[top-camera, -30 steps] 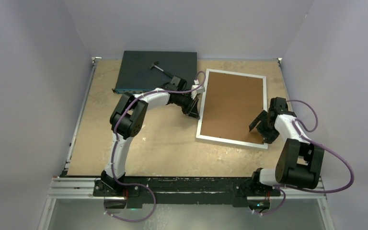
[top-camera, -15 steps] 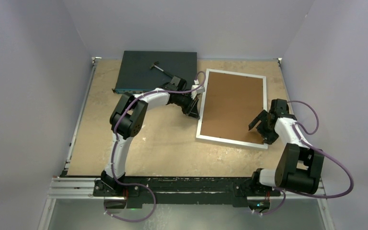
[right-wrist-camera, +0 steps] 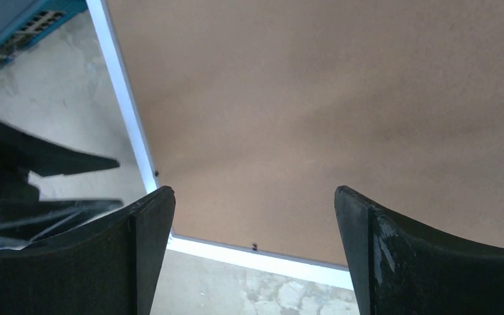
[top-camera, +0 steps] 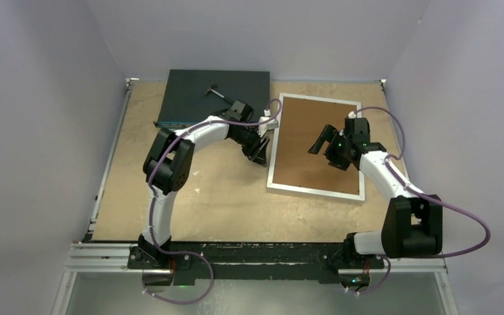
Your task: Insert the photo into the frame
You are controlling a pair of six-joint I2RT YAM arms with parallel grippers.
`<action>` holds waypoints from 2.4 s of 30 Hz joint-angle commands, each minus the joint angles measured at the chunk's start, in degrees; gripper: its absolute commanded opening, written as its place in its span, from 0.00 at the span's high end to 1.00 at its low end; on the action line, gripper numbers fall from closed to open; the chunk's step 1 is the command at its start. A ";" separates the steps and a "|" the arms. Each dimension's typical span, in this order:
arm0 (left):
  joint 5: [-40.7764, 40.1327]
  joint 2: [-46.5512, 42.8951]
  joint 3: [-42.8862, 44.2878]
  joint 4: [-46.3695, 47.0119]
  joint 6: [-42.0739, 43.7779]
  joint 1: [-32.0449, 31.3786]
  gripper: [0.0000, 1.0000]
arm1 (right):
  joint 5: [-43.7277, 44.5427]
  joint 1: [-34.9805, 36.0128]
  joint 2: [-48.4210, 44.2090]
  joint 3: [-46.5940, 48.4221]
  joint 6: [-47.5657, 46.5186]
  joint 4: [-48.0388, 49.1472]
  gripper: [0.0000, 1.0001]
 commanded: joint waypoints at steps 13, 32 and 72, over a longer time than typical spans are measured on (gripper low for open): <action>-13.39 -25.51 -3.43 -16.70 22.41 0.77 0.17 | 18.01 -0.32 9.44 17.64 0.91 3.59 0.01; -30.81 -27.05 -22.48 -1.61 44.79 -18.13 0.06 | 28.06 -0.47 54.84 70.21 -9.21 0.20 0.04; -15.53 -14.97 -7.45 12.20 -2.33 -1.33 0.22 | 17.99 -12.40 -4.82 -1.32 6.35 2.93 0.05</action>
